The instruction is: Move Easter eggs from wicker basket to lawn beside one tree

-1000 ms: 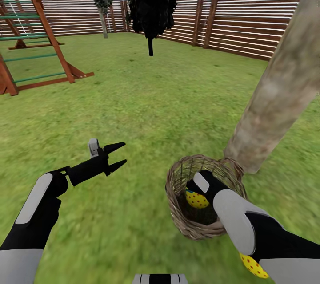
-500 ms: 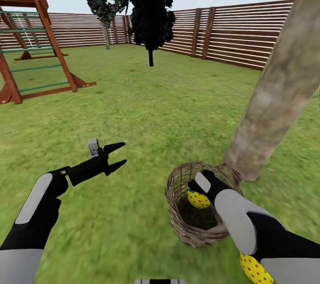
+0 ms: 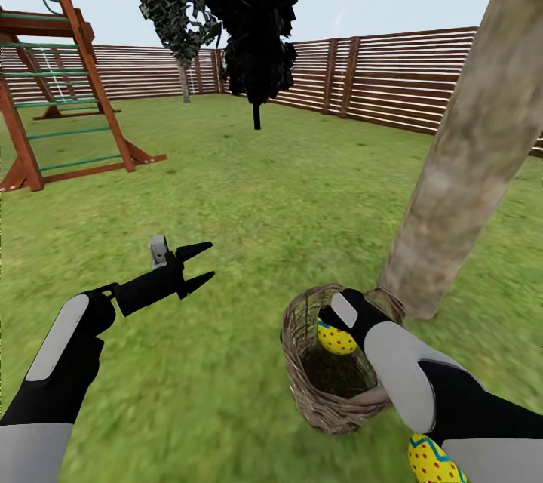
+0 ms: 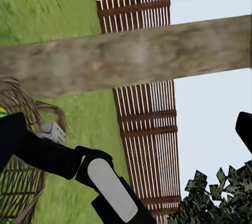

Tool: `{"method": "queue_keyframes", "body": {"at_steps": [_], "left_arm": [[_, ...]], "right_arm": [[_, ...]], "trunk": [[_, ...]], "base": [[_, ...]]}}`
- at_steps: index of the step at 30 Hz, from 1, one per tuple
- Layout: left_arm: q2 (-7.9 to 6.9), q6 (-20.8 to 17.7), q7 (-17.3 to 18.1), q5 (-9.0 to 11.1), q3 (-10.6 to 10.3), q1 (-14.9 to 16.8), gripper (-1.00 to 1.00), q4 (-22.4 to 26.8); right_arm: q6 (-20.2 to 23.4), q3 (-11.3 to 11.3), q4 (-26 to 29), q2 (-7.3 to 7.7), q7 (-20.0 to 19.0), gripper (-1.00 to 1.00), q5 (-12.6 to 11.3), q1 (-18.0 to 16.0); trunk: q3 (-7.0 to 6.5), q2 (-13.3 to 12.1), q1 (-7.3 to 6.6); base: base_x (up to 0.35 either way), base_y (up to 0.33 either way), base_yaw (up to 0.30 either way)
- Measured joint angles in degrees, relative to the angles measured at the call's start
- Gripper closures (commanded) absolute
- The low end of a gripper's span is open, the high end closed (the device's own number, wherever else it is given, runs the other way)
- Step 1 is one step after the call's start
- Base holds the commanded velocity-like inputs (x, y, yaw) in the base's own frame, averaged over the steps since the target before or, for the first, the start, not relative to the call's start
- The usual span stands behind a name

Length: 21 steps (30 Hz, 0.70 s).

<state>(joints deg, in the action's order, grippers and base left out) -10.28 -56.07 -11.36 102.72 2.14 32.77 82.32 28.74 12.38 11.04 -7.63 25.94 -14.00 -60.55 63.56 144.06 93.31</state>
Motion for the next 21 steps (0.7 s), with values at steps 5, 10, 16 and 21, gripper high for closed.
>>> {"method": "queue_keyframes", "body": {"at_steps": [5, 10, 16, 21], "left_arm": [[0.0, 0.0, -0.01, -0.01, 0.04, -0.02, -1.0, 0.0], [-0.01, 0.0, 0.0, 0.0, 0.09, -0.02, -1.0, 0.0], [-0.01, 0.0, 0.0, 0.01, 0.13, -0.02, -1.0, 0.0], [-0.01, -0.02, 0.07, -0.06, 0.17, -0.01, -1.0, 0.0]], "right_arm": [[0.0, 0.02, 0.0, -0.02, 0.0, 1.0, -0.01, 0.0], [-0.02, 0.05, 0.0, 0.0, 0.0, 1.0, -0.01, 0.02], [0.0, 0.06, 0.0, -0.07, 0.0, 1.0, -0.01, 0.02], [0.0, 0.0, 0.0, -0.08, 0.01, 1.0, -0.04, 0.02]], "trunk": [[-1.11, -0.07, -0.13], [-2.22, -0.13, -0.27], [-3.55, -0.21, -0.41], [-4.66, -0.28, -0.54]], "base": [[-0.166, 0.0, 0.0], [-0.003, 0.0, 0.0], [-0.08, 0.008, 0.0], [-0.197, 0.044, 0.0]]}}
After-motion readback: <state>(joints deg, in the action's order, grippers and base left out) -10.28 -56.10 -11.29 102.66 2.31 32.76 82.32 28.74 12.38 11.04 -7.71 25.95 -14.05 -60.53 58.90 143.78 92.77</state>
